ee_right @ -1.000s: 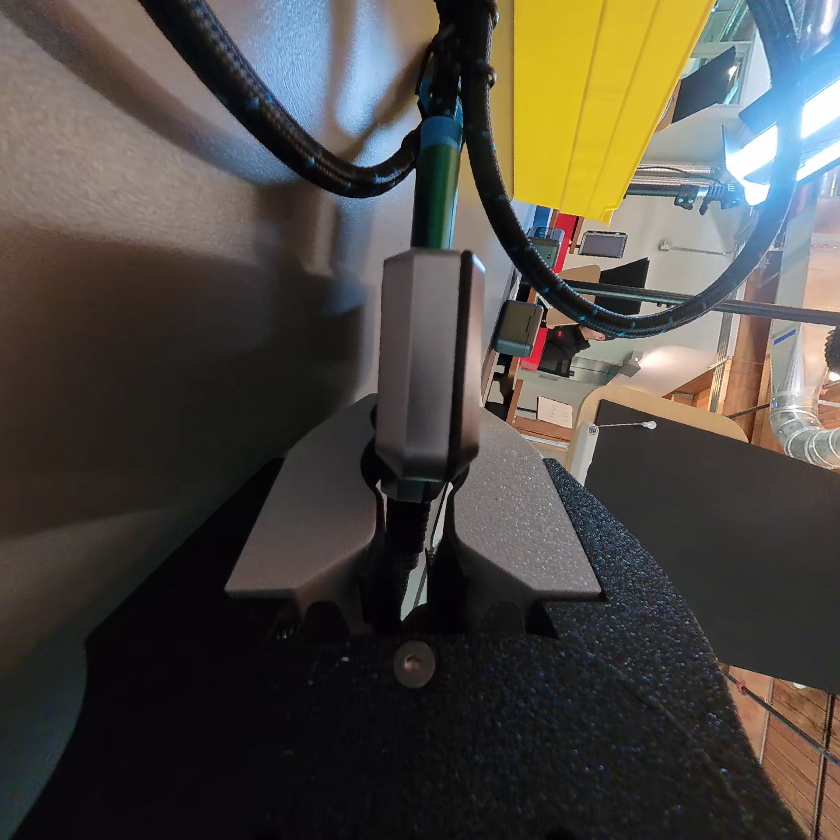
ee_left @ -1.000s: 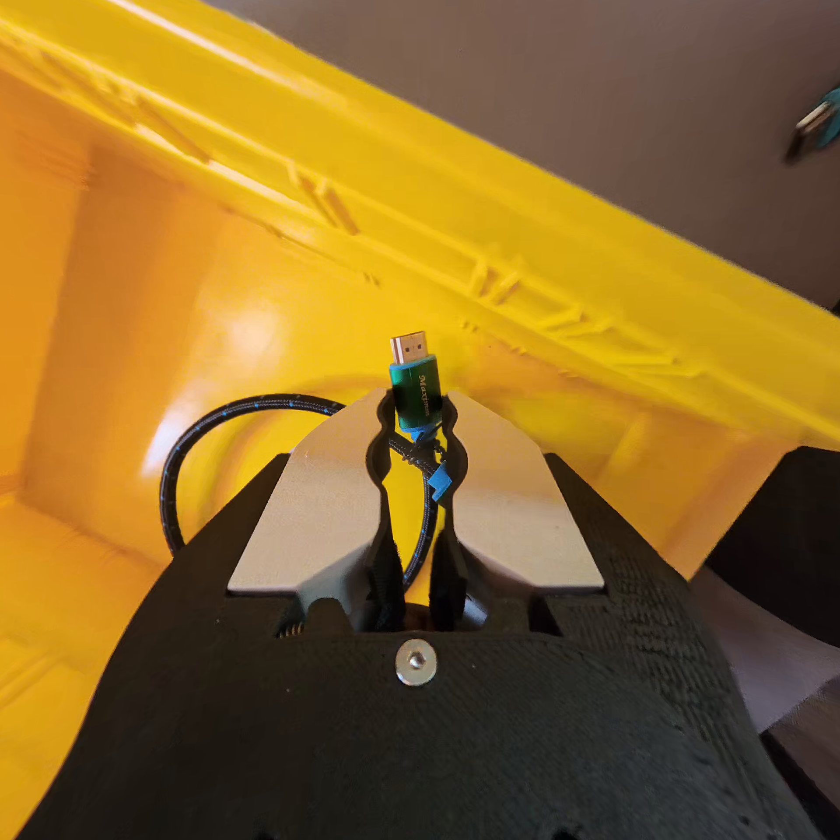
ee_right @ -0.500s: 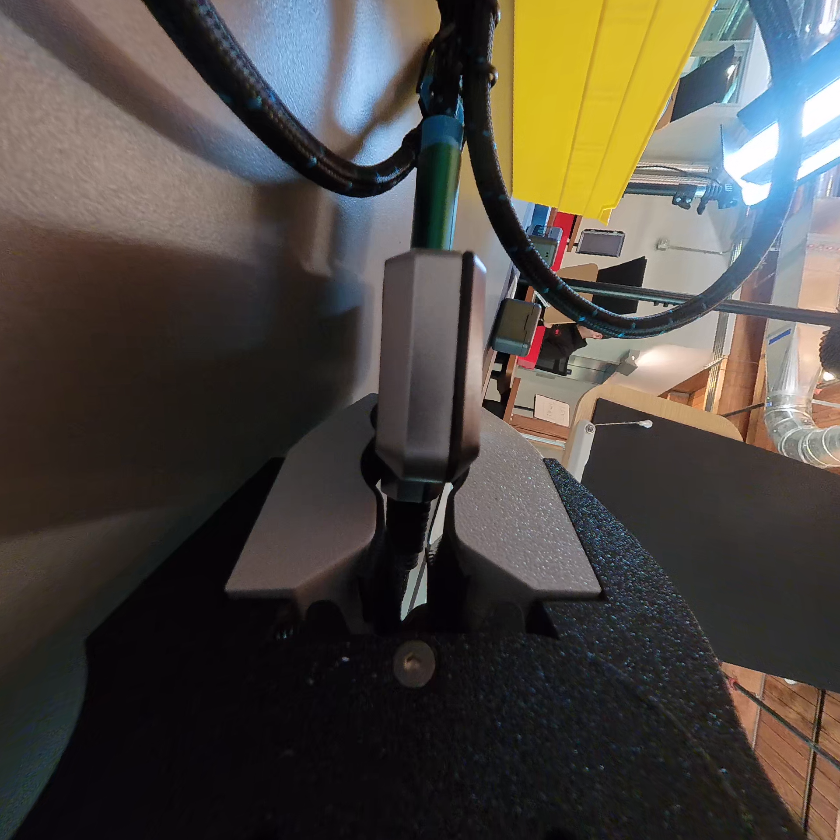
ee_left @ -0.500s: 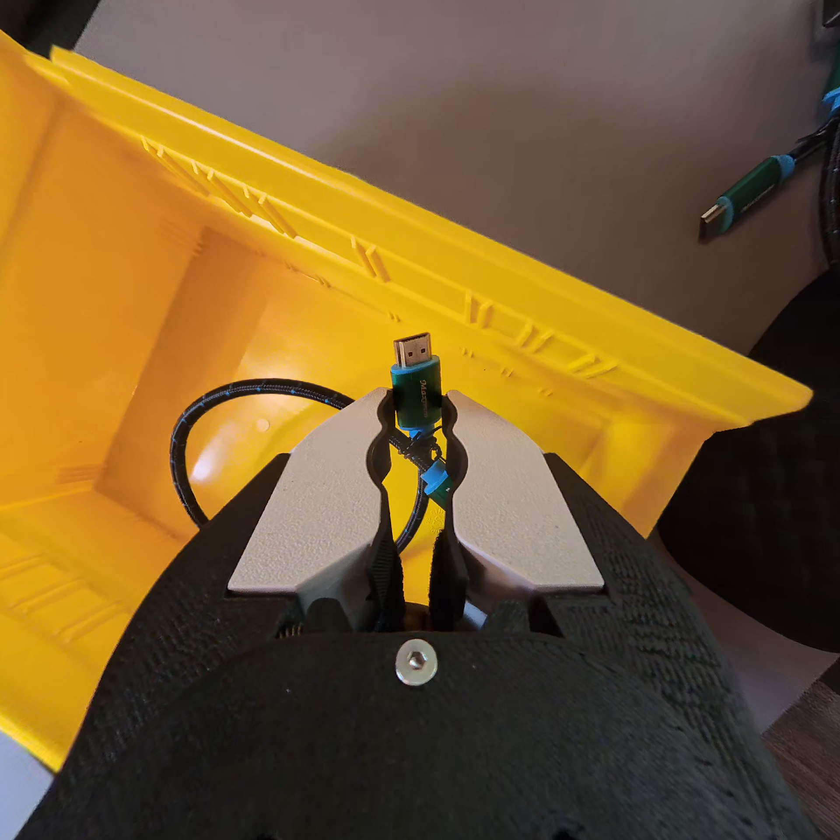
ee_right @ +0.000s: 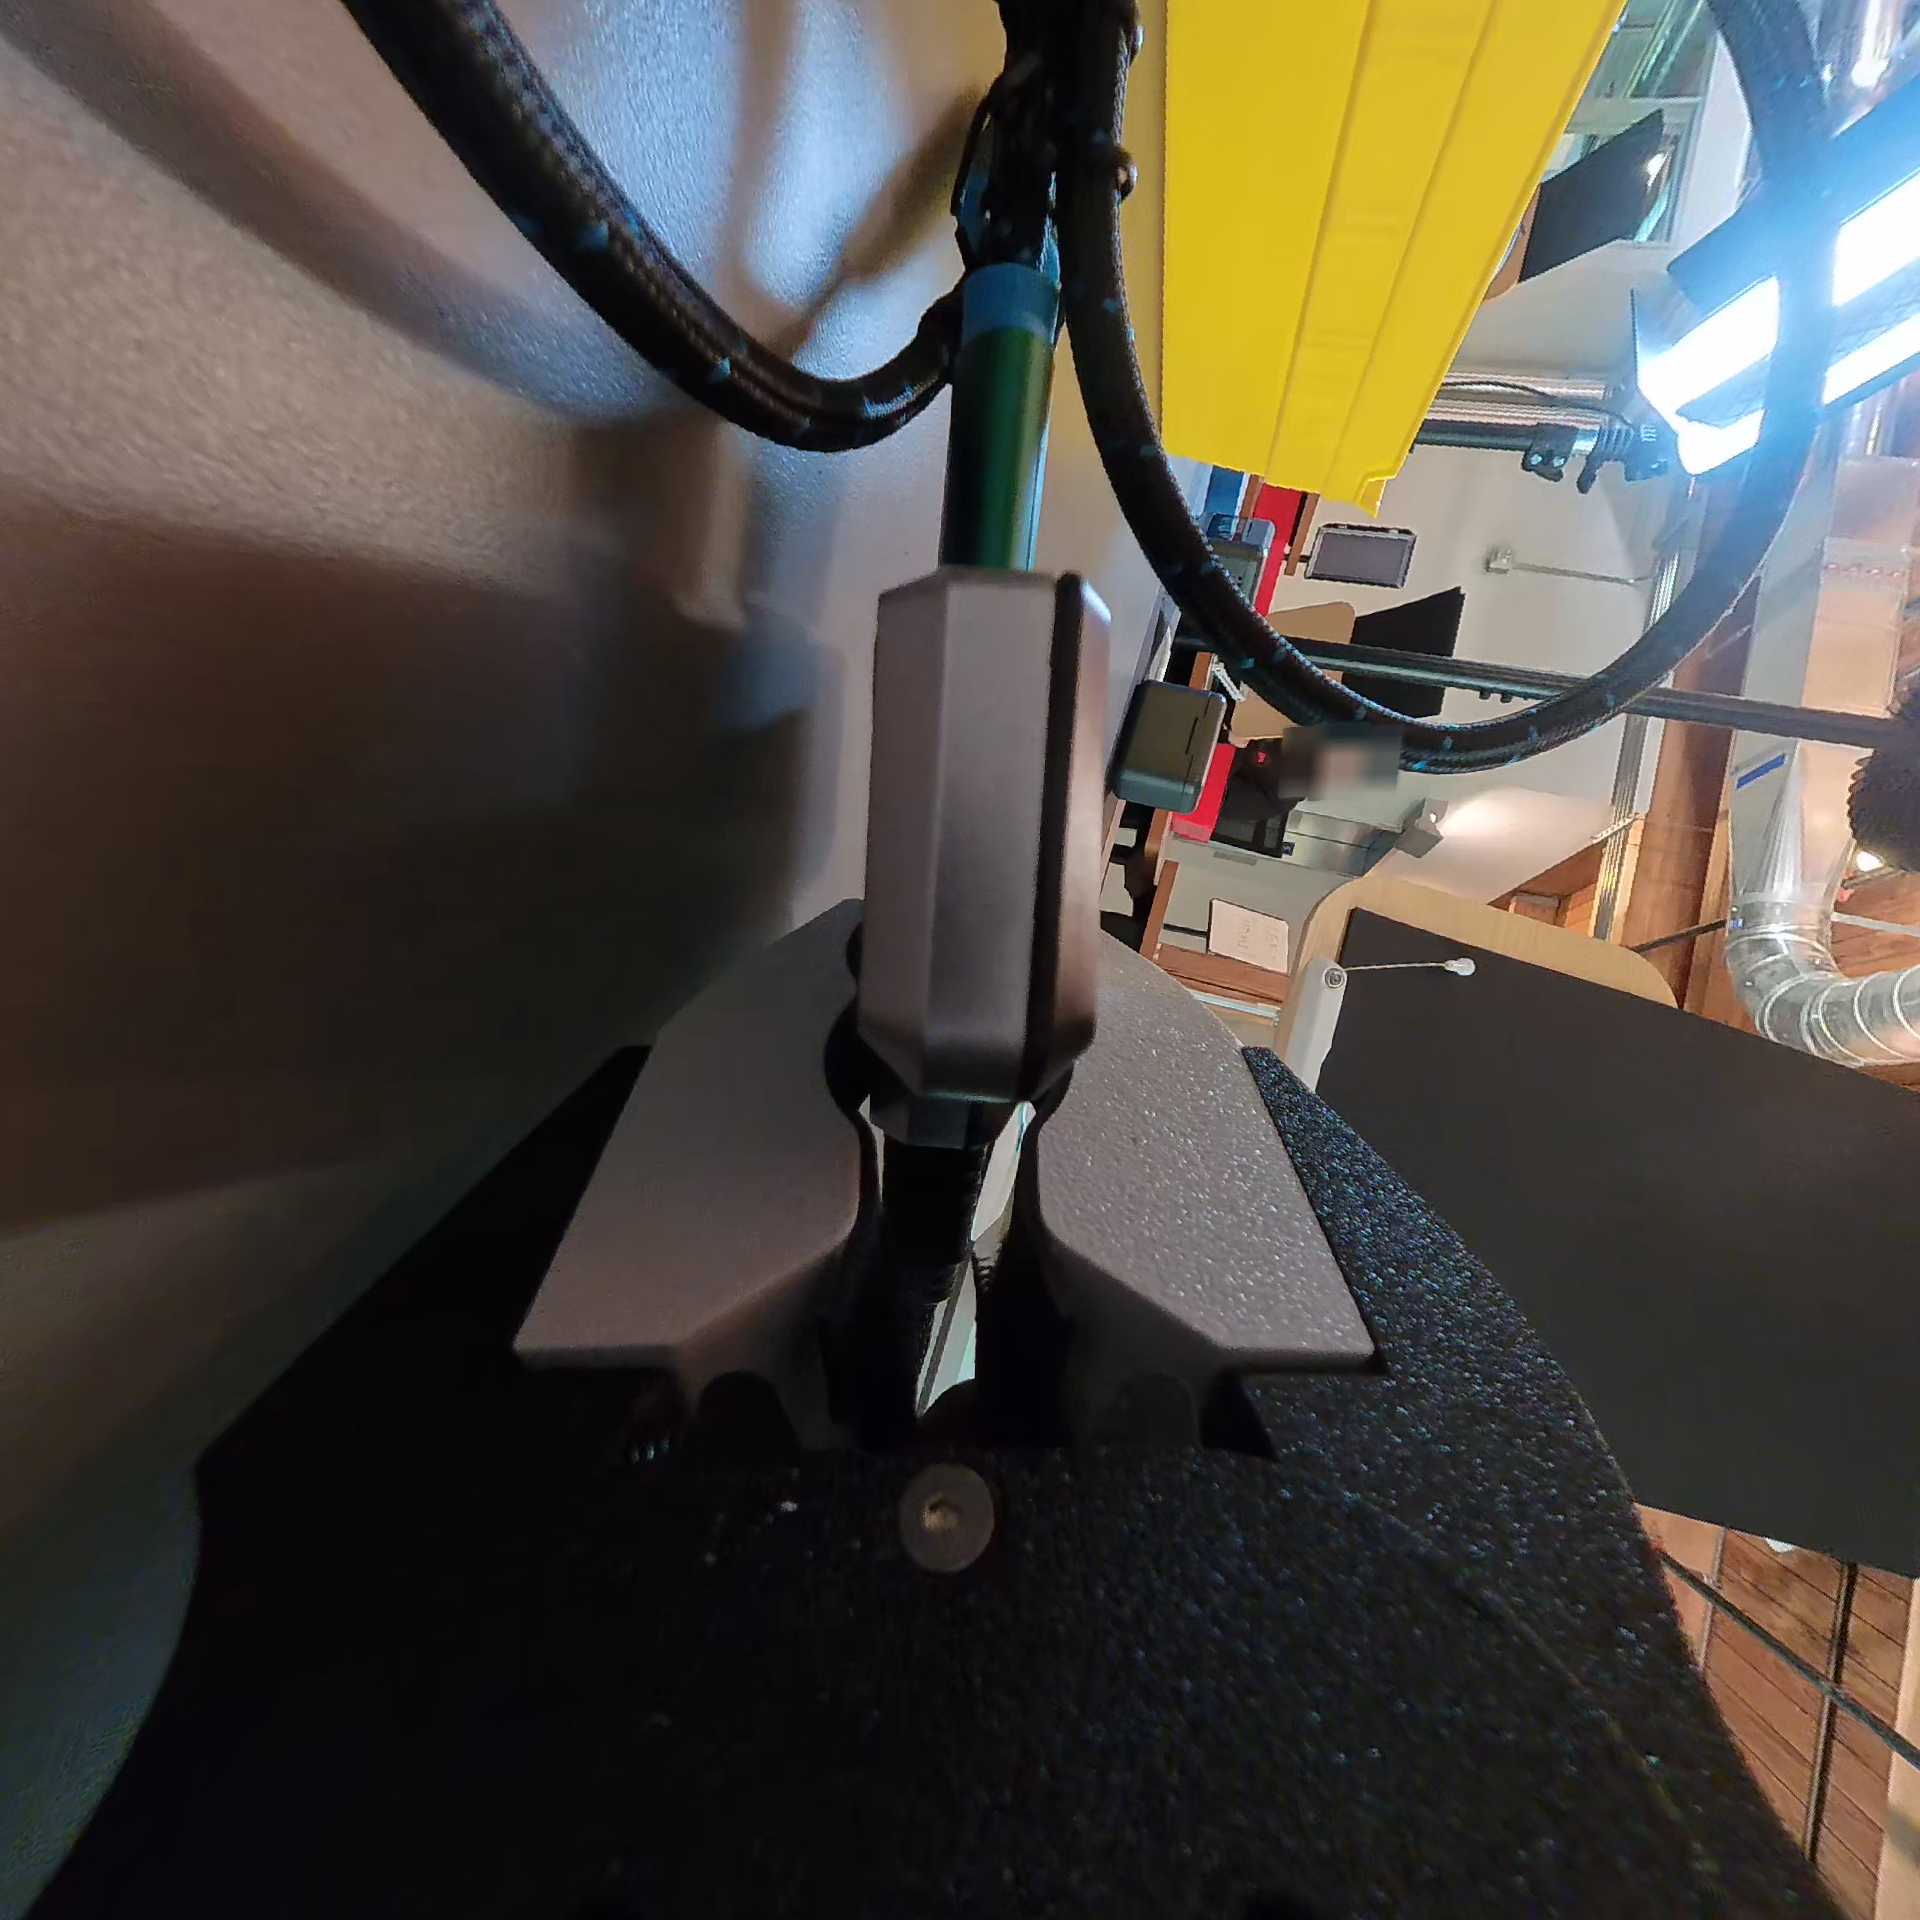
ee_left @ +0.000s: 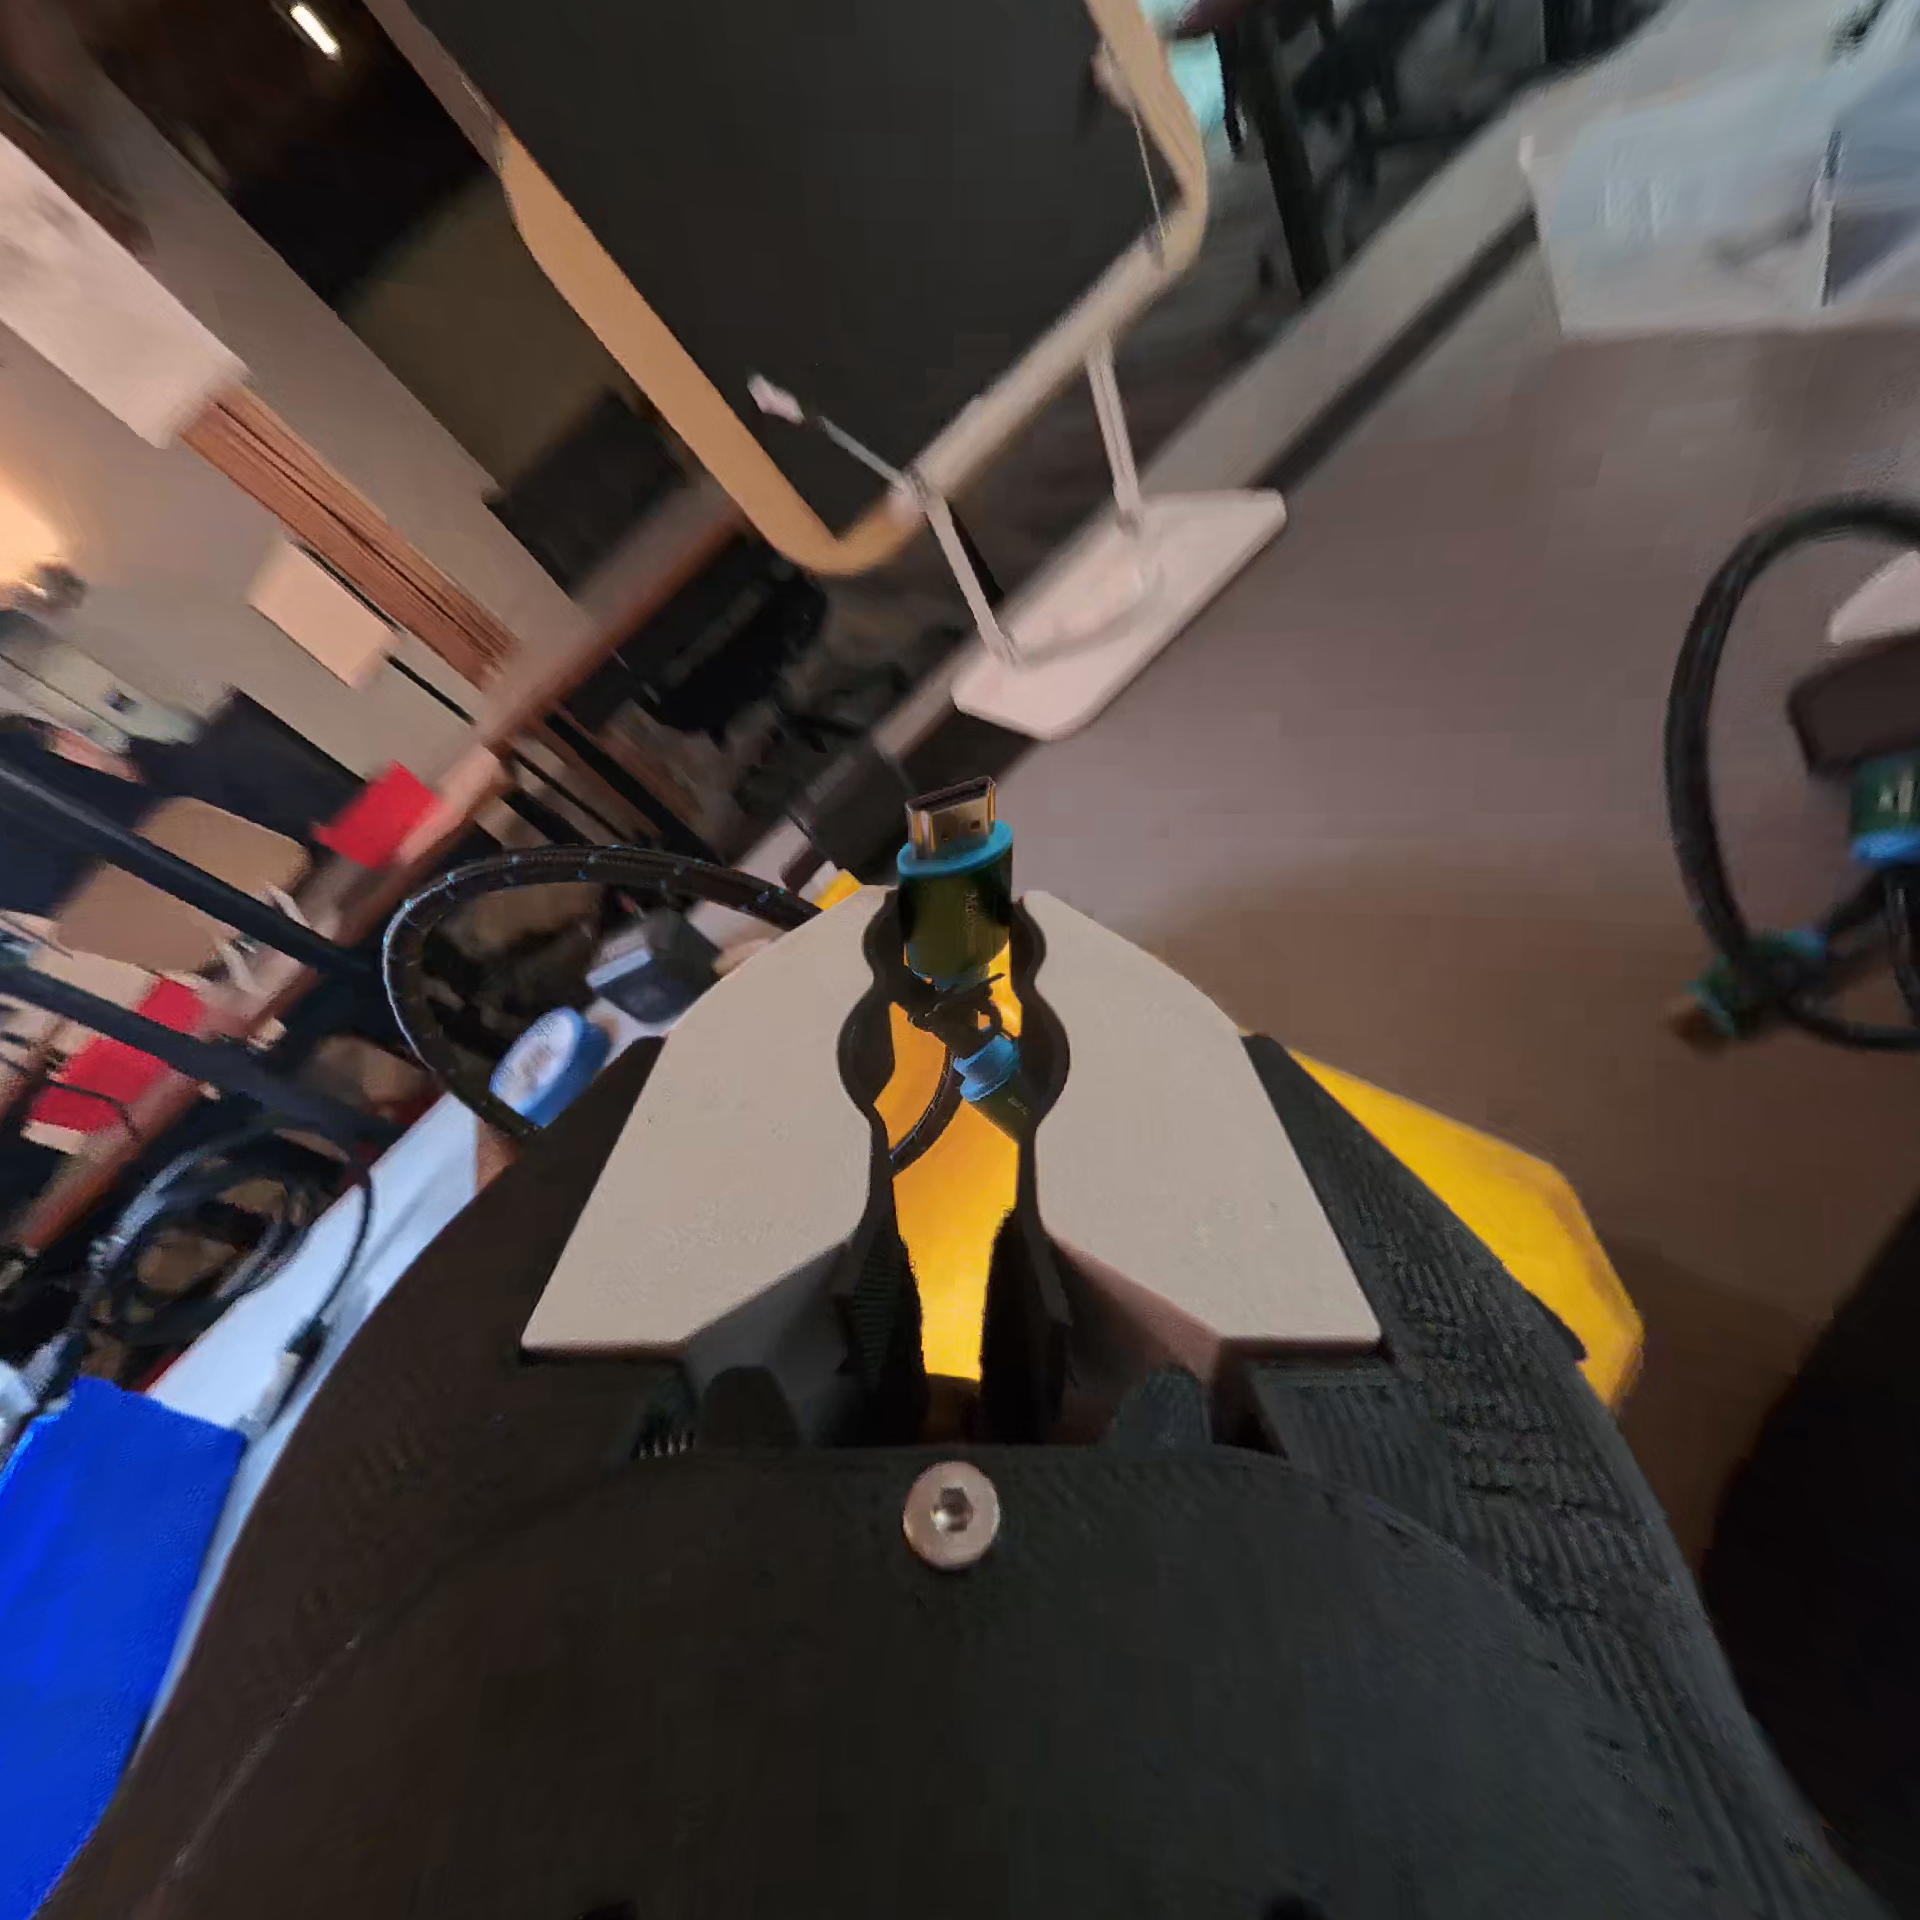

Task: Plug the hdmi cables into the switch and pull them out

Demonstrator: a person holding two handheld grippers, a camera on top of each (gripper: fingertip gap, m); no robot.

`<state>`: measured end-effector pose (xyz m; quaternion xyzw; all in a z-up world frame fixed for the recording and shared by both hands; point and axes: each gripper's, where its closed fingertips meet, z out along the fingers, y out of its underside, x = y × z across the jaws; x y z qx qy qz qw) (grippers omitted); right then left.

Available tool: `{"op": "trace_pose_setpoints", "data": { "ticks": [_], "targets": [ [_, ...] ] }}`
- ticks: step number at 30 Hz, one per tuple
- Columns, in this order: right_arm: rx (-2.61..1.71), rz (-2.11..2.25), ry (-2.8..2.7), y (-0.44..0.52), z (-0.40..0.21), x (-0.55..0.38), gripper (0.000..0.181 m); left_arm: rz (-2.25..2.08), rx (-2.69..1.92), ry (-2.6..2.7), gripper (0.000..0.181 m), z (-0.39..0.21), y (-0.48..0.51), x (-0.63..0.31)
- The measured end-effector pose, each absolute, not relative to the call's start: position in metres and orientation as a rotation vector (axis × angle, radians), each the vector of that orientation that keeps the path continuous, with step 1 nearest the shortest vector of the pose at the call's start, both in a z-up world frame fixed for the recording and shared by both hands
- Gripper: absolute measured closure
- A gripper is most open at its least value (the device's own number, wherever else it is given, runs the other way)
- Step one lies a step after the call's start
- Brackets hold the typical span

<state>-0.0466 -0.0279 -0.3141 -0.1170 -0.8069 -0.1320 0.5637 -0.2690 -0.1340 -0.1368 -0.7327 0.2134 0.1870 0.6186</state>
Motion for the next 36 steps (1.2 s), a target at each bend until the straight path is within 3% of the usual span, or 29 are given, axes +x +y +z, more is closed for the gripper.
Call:
{"op": "trace_pose_setpoints", "data": {
  "ticks": [6,15,27,33,36],
  "targets": [
    [-0.286,-0.327,-1.887,-0.022,-0.314,-0.047,0.156,0.426,-1.193,0.262,0.163,-0.078,-0.180,-0.216],
    [-0.277,-0.331,-1.881,-0.023,-0.314,-0.049,0.157,0.396,-0.978,0.053,0.167,-0.102,-0.238,-0.134],
    [-0.253,-0.330,-1.850,-0.027,-0.307,-0.048,0.157,0.603,-1.289,0.008,0.168,-0.194,-0.195,-0.129],
    [-0.248,-0.325,-1.855,-0.028,-0.308,-0.048,0.157,0.283,-1.619,-0.031,0.165,-0.226,-0.188,-0.102],
    [-0.255,-0.323,-1.851,-0.028,-0.306,-0.048,0.157,-0.014,-1.850,0.041,0.152,-0.254,-0.200,-0.069]
  ]
}}
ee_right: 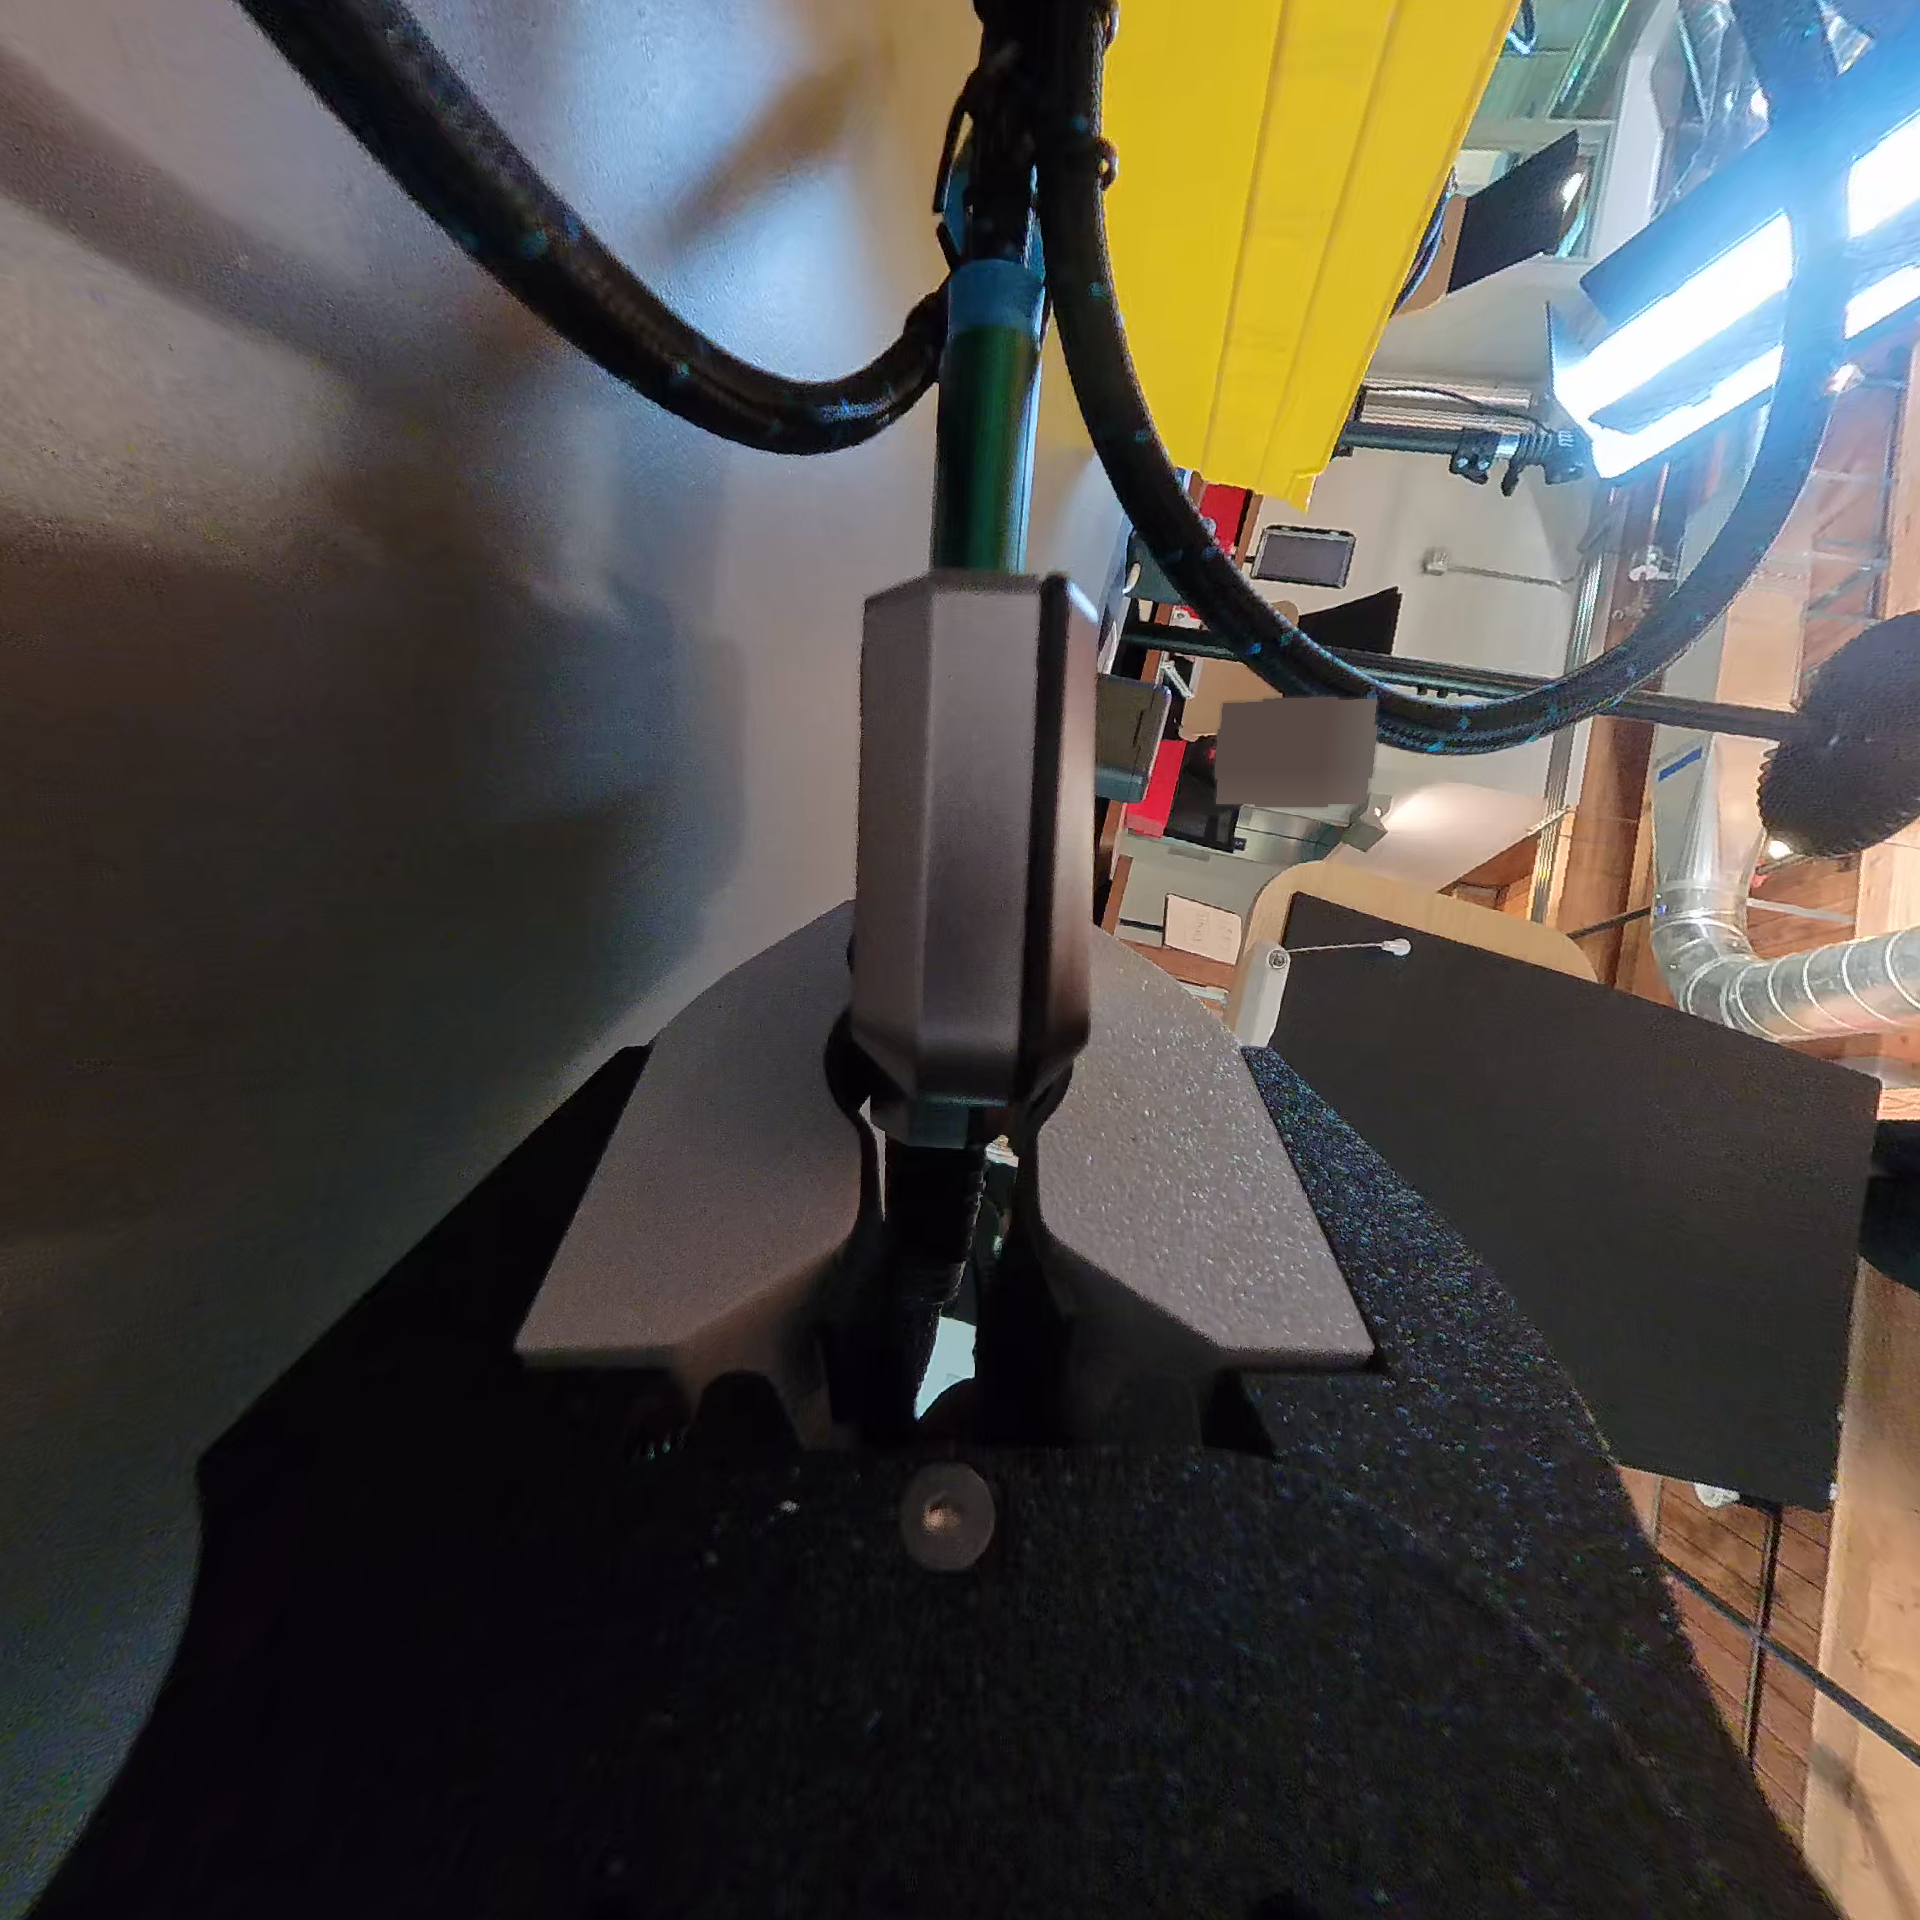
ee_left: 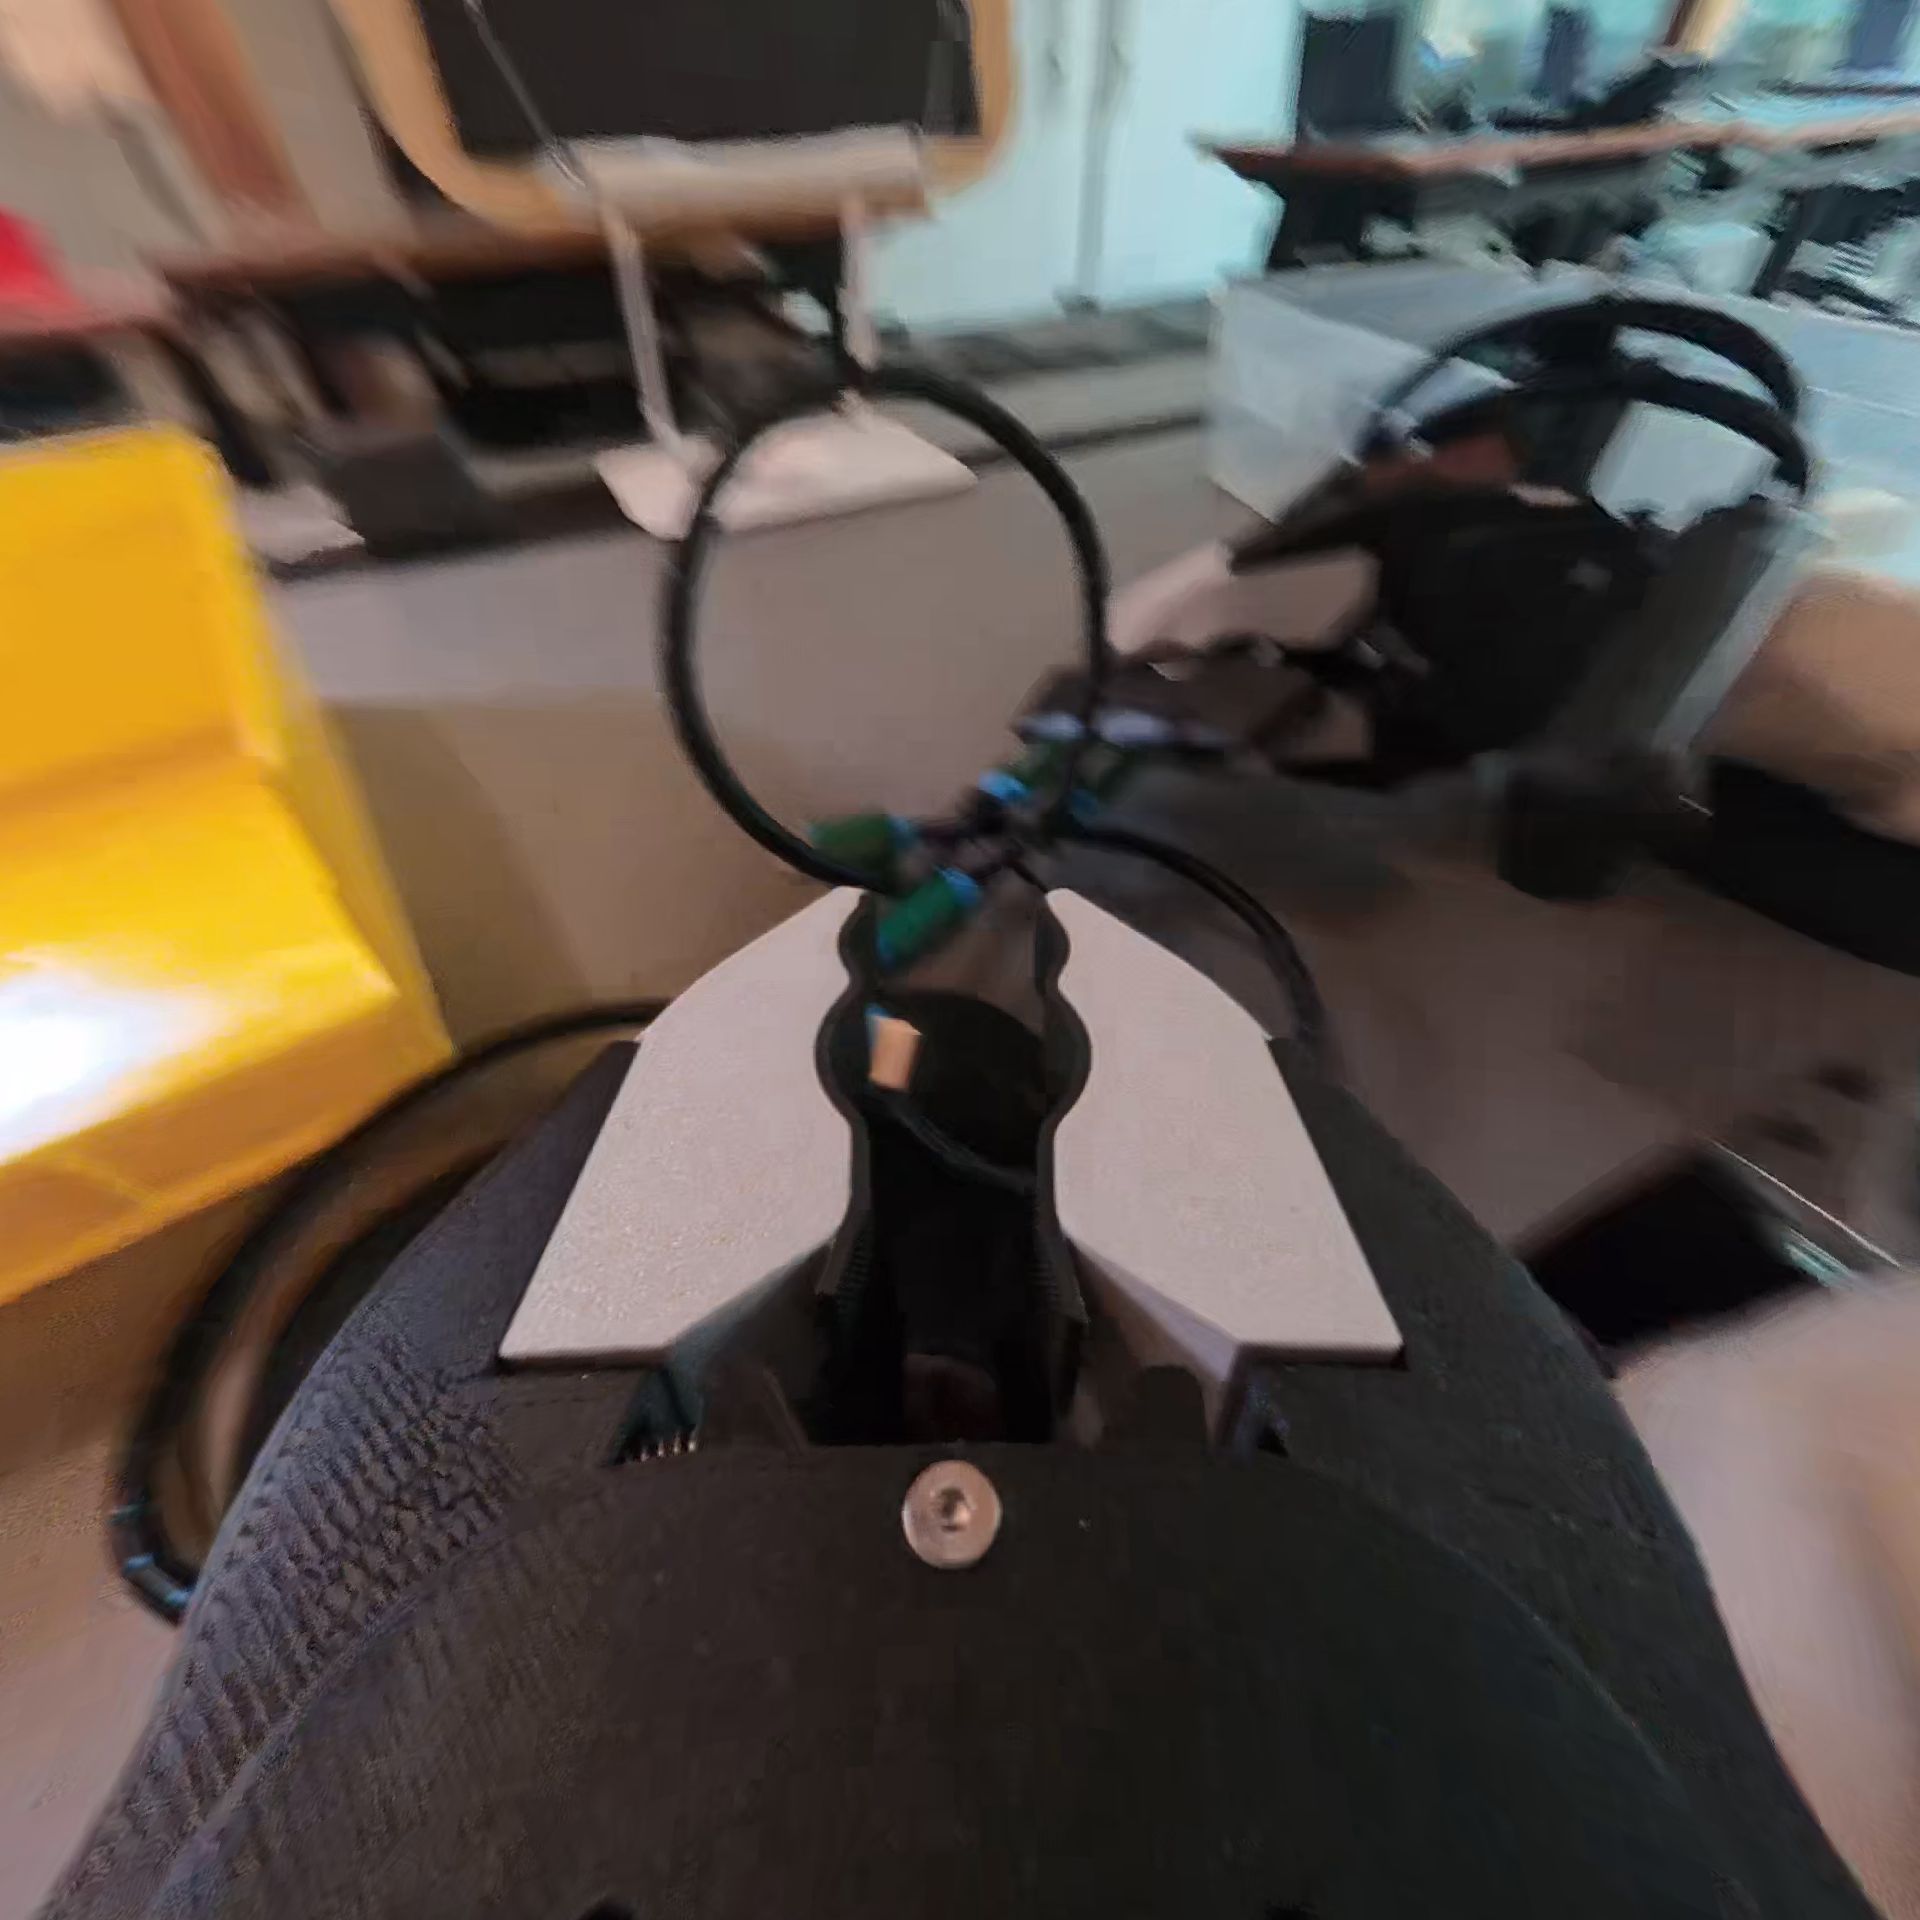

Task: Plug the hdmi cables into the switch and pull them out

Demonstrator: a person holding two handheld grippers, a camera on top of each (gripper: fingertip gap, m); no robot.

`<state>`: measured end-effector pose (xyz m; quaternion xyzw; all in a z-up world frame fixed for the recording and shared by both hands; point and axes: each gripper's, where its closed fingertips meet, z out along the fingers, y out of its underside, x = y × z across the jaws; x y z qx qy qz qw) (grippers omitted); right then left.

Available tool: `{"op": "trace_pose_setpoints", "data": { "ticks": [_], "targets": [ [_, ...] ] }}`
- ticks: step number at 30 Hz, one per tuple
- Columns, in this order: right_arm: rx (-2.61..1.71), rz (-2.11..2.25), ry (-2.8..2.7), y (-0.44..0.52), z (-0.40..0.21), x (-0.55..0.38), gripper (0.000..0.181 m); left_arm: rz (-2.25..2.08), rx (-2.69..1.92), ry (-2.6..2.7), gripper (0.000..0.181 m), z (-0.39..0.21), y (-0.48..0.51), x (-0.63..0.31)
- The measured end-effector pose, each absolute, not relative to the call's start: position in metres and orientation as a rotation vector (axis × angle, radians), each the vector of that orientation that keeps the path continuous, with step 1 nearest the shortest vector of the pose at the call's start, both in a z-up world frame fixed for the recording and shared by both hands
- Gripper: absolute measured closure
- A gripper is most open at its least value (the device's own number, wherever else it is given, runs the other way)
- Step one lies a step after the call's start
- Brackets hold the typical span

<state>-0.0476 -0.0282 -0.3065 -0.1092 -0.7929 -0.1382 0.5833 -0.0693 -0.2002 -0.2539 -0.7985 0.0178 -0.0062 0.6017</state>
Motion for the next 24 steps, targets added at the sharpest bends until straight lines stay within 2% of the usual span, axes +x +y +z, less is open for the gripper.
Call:
{"op": "trace_pose_setpoints", "data": {
  "ticks": [6,10,14,24],
  "targets": [
    [-0.257,-0.306,-1.887,-0.029,-0.312,-0.047,0.157,-0.201,-2.031,0.617,0.144,-0.242,-0.236,-0.073],
    [-0.260,-0.303,-1.896,-0.029,-0.313,-0.046,0.157,0.118,-2.057,1.153,0.144,-0.258,-0.226,-0.109],
    [-0.264,-0.308,-1.904,-0.029,-0.316,-0.045,0.157,0.142,-1.994,1.519,0.150,-0.285,-0.206,-0.111],
    [-0.277,-0.293,-1.922,-0.028,-0.319,-0.044,0.157,0.140,-1.839,2.046,0.153,-0.316,-0.191,-0.114]
  ]
}}
